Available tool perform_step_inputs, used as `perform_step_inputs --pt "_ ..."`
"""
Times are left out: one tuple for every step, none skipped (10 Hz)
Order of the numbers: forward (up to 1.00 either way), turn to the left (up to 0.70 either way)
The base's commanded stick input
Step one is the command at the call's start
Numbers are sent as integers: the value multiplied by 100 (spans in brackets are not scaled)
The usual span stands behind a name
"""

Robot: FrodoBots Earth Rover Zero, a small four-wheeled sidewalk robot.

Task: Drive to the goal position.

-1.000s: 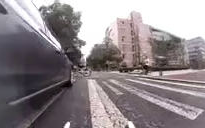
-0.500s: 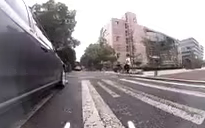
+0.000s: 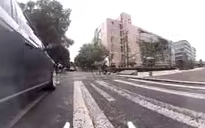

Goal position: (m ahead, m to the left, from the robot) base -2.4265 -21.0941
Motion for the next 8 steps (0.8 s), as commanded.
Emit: perform_step_inputs --pt "45 -27" --pt "45 -27" --pt "21 -37" --pt "0 -45" --pt "0 -45" --pt "0 -45" --pt "0 -45" --pt "0 -45"
